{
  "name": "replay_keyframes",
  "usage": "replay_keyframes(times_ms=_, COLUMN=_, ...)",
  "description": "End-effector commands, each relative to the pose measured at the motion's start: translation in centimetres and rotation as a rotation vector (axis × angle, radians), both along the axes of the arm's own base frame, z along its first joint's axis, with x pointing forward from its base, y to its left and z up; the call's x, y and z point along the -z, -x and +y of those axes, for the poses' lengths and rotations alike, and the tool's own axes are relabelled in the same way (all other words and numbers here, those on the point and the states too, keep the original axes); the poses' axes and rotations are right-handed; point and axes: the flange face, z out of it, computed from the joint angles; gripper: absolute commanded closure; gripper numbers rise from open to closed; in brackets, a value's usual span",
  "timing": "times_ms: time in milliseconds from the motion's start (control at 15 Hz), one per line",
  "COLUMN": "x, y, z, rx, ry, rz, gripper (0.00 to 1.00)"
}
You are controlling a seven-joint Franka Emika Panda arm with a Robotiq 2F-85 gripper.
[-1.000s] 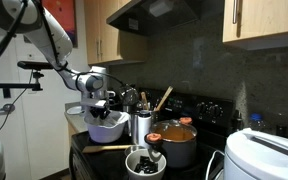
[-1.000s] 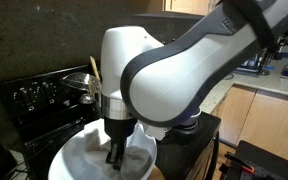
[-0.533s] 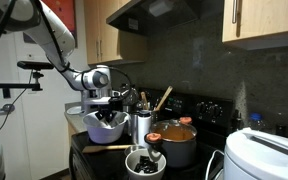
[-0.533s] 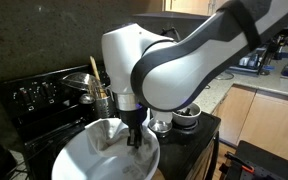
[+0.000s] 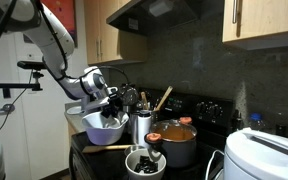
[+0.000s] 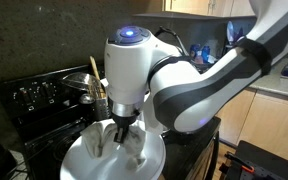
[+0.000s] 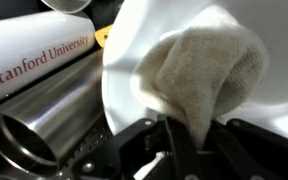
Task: Remove the object from the cup and place it on the table
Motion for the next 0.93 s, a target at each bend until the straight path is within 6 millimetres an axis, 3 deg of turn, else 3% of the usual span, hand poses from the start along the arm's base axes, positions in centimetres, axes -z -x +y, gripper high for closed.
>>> replay_keyframes(times_ms=0, x=0.1, y=1.6, z=1.5, rx=-0.014, ry=-0.123, rz=-0.065, gripper=0.97)
replay_keyframes(times_ms=267, x=1.1, y=2.7, z=3.3, rx=-0.030, ry=-0.266, rz=-0.040, gripper=0.97)
replay_keyframes(times_ms=533, x=3.1, y=3.9, z=6.1, rx=-0.027, ry=-0.380, rz=0.103, gripper=0.97)
replay_keyframes(times_ms=733, x=3.0, y=4.6, z=5.4, rx=-0.018, ry=-0.325, rz=0.209, gripper=0.97)
replay_keyframes(times_ms=867, x=3.5, y=4.6, z=3.7, rx=-0.007, ry=-0.213, rz=0.239, gripper=0.97)
